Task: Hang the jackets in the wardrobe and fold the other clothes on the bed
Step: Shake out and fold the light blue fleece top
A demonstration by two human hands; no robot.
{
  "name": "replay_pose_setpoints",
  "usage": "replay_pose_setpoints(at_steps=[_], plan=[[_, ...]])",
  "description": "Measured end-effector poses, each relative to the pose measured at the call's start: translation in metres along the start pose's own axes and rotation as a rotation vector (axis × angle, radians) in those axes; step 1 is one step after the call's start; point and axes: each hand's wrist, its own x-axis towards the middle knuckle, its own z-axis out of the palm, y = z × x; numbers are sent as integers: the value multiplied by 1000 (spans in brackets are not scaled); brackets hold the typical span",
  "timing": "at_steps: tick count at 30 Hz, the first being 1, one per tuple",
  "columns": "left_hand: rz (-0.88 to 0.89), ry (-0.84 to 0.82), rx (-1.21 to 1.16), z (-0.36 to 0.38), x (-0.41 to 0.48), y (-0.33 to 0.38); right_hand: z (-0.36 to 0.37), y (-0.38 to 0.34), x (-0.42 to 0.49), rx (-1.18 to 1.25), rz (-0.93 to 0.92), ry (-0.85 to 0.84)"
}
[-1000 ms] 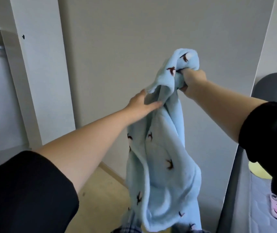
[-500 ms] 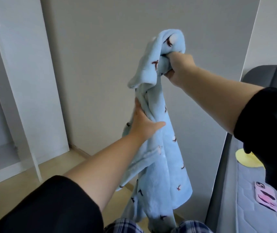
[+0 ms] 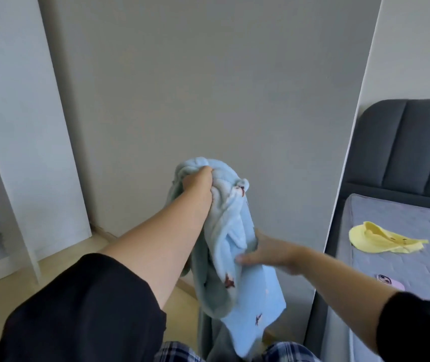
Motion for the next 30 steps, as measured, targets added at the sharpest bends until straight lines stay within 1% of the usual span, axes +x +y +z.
replay_pose_setpoints(at_steps=[1, 2, 3, 5, 6, 7, 8, 10, 11, 12, 13, 14, 16, 17, 19, 20, 21, 23, 24, 26, 28, 29, 30], plan=[[-43, -128, 1, 2, 4, 5, 9, 8, 5, -103, -27, 158], [-52, -179, 15, 3, 7, 8, 13, 15, 14, -208, -29, 324], [-17, -175, 50, 2, 12, 12, 15, 14, 18, -256, -19, 448], [58, -135, 149, 0, 20, 14, 2, 5, 27, -324, -49, 634], [81, -159, 204, -6, 20, 18, -10, -4, 28, -349, -74, 739], [95, -225, 252, -14, 22, 21, -26, -14, 27, -336, -100, 868], [125, -302, 345, -25, 27, 26, -45, -25, 23, -273, -120, 996], [255, -421, 653, -48, 42, 36, -85, -44, 14, -134, -121, 1198], [315, -410, 838, -59, 46, 40, -104, -53, 9, -94, -100, 1258], [355, -357, 975, -66, 53, 44, -120, -61, 3, -60, -89, 1288], [408, -278, 1065, -72, 57, 49, -132, -68, -2, -28, -100, 1293], [431, -192, 1069, -76, 60, 53, -140, -75, -8, 5, -128, 1284], [411, -44, 991, -81, 65, 59, -147, -86, -16, 48, -177, 1255], [379, -5, 948, -83, 65, 60, -147, -91, -21, 74, -188, 1237], [331, -4, 883, -82, 65, 61, -144, -103, -28, 133, -212, 1194], [348, -50, 888, -79, 62, 62, -141, -109, -30, 143, -220, 1171], [381, -134, 914, -75, 57, 62, -139, -115, -31, 145, -221, 1148], [429, -399, 928, -63, 47, 58, -130, -129, -33, 161, -250, 1092], [425, -538, 901, -56, 42, 56, -125, -136, -34, 182, -278, 1051], [422, -752, 830, -40, 24, 50, -115, -150, -33, 239, -343, 939], [480, -883, 716, -22, 7, 41, -109, -160, -31, 297, -409, 784], [520, -892, 660, -12, 1, 35, -107, -163, -29, 308, -437, 713], [534, -848, 606, -5, -3, 30, -106, -165, -29, 281, -446, 667]])
